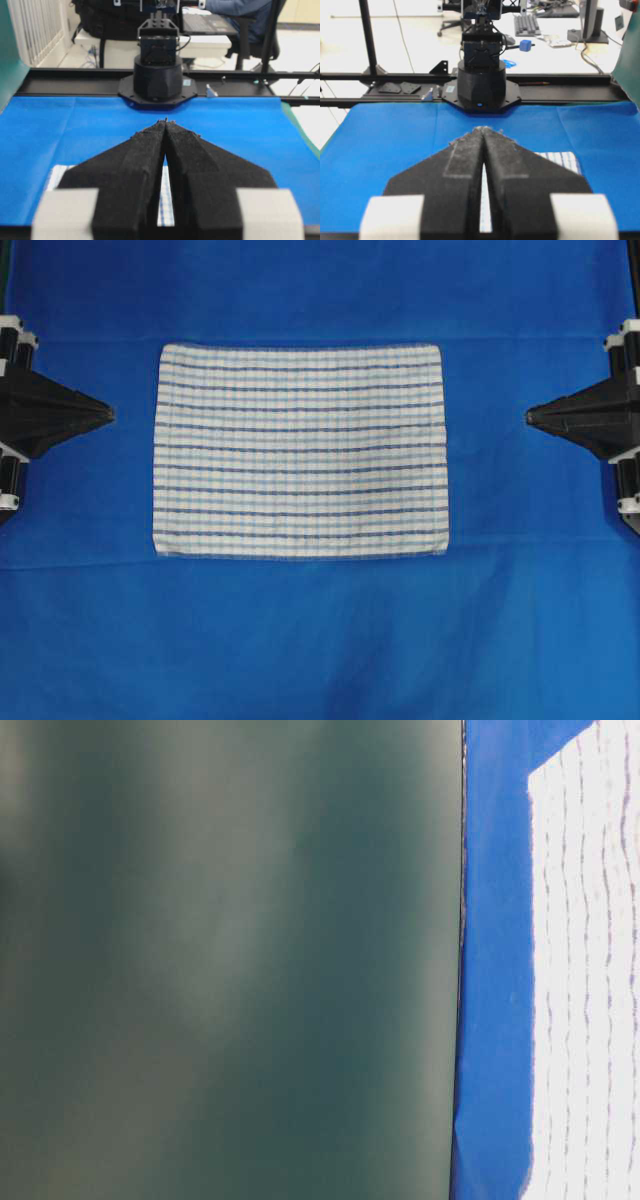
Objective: Fold the blue towel.
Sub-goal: 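Move both grippers to the far corners of the striped towel and grasp them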
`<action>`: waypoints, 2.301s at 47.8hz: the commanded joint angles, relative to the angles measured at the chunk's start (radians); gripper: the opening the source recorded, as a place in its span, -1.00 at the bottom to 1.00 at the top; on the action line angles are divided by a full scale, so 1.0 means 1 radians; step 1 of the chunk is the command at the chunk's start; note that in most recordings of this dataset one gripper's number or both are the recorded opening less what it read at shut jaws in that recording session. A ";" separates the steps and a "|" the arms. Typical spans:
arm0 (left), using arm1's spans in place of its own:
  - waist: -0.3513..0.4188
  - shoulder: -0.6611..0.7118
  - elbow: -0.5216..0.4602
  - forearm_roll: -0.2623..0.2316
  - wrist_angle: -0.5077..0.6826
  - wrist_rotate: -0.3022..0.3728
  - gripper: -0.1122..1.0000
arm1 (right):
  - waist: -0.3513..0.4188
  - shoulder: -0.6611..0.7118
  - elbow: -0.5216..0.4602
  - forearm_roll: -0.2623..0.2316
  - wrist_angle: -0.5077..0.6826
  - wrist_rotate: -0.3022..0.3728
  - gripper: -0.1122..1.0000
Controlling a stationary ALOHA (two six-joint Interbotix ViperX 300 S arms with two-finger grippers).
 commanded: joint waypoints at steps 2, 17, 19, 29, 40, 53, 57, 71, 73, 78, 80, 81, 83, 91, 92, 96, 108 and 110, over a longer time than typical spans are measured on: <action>0.037 0.014 -0.015 -0.031 0.009 -0.009 -0.79 | -0.031 0.008 -0.032 0.002 -0.006 -0.005 -0.75; 0.209 0.104 -0.006 -0.031 0.018 -0.011 -0.79 | -0.235 0.149 -0.058 0.002 0.008 0.000 -0.75; 0.232 0.126 -0.006 -0.031 0.018 -0.011 -0.79 | -0.268 0.179 -0.058 0.002 0.006 0.002 -0.75; 0.356 0.278 0.000 -0.031 0.011 -0.012 -0.64 | -0.399 0.321 -0.069 0.000 0.011 0.009 -0.75; 0.446 0.466 -0.002 -0.031 -0.006 -0.011 0.56 | -0.499 0.508 -0.097 0.005 0.015 0.009 0.06; 0.532 0.657 -0.002 -0.029 -0.074 -0.003 0.65 | -0.523 0.735 -0.146 0.005 0.012 0.005 0.21; 0.543 0.716 0.002 -0.031 -0.110 -0.003 0.65 | -0.525 0.792 -0.158 0.005 0.009 0.002 0.22; 0.574 0.881 -0.006 -0.031 -0.187 -0.005 0.65 | -0.546 0.962 -0.190 0.003 -0.049 -0.003 0.21; 0.577 0.897 -0.006 -0.031 -0.189 -0.005 0.65 | -0.546 0.986 -0.195 0.003 -0.058 -0.002 0.21; 0.580 0.936 -0.012 -0.031 -0.192 -0.005 0.65 | -0.545 1.034 -0.210 0.003 -0.066 -0.002 0.21; 0.581 0.943 -0.014 -0.029 -0.192 -0.005 0.65 | -0.546 1.049 -0.216 0.003 -0.066 -0.002 0.21; 0.581 0.945 -0.015 -0.031 -0.190 -0.005 0.65 | -0.546 1.055 -0.219 0.003 -0.066 -0.002 0.21; 0.581 0.950 -0.015 -0.031 -0.190 -0.005 0.64 | -0.546 1.068 -0.224 0.005 -0.067 -0.002 0.21; 0.583 0.951 -0.012 -0.031 -0.175 -0.011 0.58 | -0.548 1.080 -0.233 0.005 -0.064 -0.002 0.09; 0.583 0.951 -0.014 -0.031 -0.170 -0.011 0.56 | -0.548 1.080 -0.232 0.005 -0.063 -0.002 0.05; 0.583 0.953 -0.014 -0.031 -0.147 -0.011 0.29 | -0.546 1.078 -0.229 0.003 -0.055 -0.003 -0.26; 0.565 0.951 -0.015 -0.031 -0.132 -0.011 -0.77 | -0.546 1.077 -0.225 0.003 -0.023 -0.003 -0.70; 0.561 0.951 -0.015 -0.031 -0.132 -0.011 -0.76 | -0.546 1.077 -0.227 0.003 -0.023 -0.002 -0.70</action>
